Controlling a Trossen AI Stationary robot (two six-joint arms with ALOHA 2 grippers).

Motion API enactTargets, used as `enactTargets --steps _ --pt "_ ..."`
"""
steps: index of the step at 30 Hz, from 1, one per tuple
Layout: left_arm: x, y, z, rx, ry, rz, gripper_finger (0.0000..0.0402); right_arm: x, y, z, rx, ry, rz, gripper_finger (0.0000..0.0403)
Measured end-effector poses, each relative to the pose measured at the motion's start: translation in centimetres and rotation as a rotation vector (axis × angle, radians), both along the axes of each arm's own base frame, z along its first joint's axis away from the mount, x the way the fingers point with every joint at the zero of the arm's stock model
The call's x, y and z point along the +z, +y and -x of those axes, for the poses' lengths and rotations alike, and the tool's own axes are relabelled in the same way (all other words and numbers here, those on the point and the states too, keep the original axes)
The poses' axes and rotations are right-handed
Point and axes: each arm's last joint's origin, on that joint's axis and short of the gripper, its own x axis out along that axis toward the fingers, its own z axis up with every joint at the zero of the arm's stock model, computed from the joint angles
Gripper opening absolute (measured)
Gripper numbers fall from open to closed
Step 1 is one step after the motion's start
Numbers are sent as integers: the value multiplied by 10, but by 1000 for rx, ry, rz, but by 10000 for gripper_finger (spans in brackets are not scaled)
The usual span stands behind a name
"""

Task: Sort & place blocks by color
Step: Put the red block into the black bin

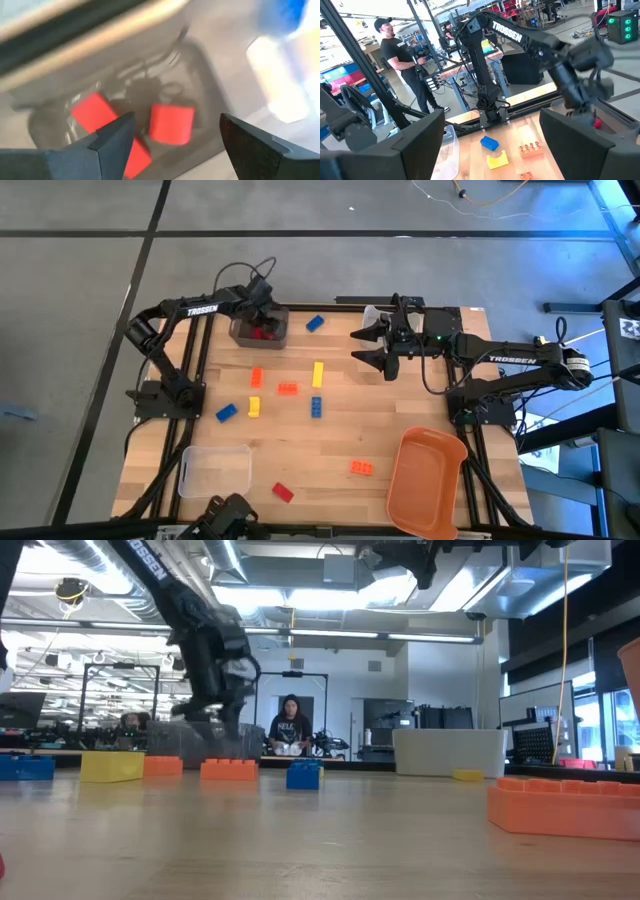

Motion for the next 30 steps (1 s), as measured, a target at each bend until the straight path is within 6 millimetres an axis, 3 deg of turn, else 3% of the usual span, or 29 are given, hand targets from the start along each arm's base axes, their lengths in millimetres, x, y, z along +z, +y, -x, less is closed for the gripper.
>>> enactTargets --steps 6,9,14,17,20,25,30 --pt "58 6 1 -23 -102 -164 277 0 0 0 0 0 -1 327" --pt "92 -4 6 -56 -220 -245 276 0 0 0 0 0 1 327" --pt "144 -50 10 -204 -494 -383 276 0 0 0 0 0 2 327" --pt "160 -87 13 -290 -643 -465 276 0 0 0 0 0 2 327" --pt "162 -124 15 -380 -819 -526 276 0 0 0 0 0 2 327" --pt "141 -177 17 -507 -1083 -544 276 0 0 0 0 0 21 327" --pt "118 -208 18 -608 -1122 -535 276 0 0 0 1 -1 73 327"
